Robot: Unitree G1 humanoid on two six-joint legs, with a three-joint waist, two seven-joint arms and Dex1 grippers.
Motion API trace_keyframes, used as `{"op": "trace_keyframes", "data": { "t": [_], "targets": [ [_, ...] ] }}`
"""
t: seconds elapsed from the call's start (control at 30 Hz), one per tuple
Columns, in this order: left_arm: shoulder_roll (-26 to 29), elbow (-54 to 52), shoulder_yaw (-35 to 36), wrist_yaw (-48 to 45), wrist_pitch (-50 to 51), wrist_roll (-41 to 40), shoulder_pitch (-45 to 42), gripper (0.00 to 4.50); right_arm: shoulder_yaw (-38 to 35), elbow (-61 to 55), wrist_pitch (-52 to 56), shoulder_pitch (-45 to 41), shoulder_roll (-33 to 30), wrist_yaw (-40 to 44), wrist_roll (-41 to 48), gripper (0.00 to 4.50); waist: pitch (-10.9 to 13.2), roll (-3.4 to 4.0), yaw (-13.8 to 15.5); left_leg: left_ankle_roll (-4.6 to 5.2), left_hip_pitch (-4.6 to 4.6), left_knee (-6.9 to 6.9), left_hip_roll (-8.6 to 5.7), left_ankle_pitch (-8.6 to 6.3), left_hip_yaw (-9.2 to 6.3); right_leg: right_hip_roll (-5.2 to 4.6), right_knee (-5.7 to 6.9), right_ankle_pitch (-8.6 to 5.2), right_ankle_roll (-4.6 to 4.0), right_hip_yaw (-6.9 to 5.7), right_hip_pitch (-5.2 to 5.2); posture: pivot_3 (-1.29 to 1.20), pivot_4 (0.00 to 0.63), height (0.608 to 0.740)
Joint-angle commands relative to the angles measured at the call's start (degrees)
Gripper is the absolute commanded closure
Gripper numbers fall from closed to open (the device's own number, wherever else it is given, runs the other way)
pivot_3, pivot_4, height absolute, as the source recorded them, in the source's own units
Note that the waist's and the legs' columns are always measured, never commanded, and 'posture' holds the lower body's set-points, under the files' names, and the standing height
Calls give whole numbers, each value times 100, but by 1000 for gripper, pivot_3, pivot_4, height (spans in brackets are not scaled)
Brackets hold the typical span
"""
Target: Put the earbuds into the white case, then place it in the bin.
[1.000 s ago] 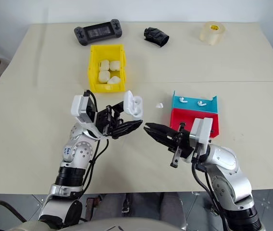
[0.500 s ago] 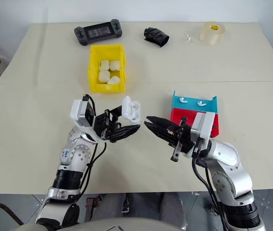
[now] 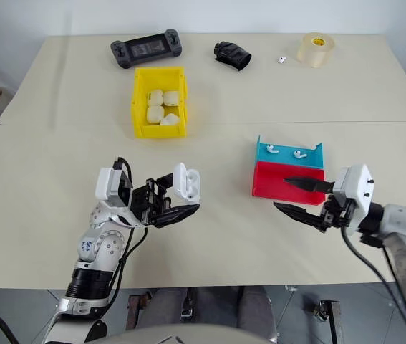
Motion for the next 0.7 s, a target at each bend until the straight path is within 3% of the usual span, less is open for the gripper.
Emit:
{"op": "trace_keyframes", "data": {
  "t": [0.03,0.07,0.43,0.7],
  "targets": [
    [-26,-297,-119,-69,-102,-50,61,1724,163,31,395,-286,-486,45,-393,313,0,0,-5,0,0,0,1,0,0,0,1,0,0,0,0,0,150,740],
    [-39,-289,-147,-90,-113,-53,75,1724,317,117,442,-482,-593,202,-439,27,0,-1,-7,0,0,0,2,0,-2,0,0,0,0,-1,0,0,150,740],
    [-343,-179,-425,-417,-334,-193,225,1724,2296,1359,1303,-2623,-1010,725,-2142,27,0,0,-6,0,-8,3,1,0,-5,-3,-22,0,1,-8,5,0,150,740],
    [-394,-28,-473,-736,-308,-198,232,1724,2763,2014,1373,-3483,-685,872,-2693,27,0,1,-17,-1,-9,2,1,0,-5,-2,-21,0,1,-12,3,0,150,740]
  ]
}}
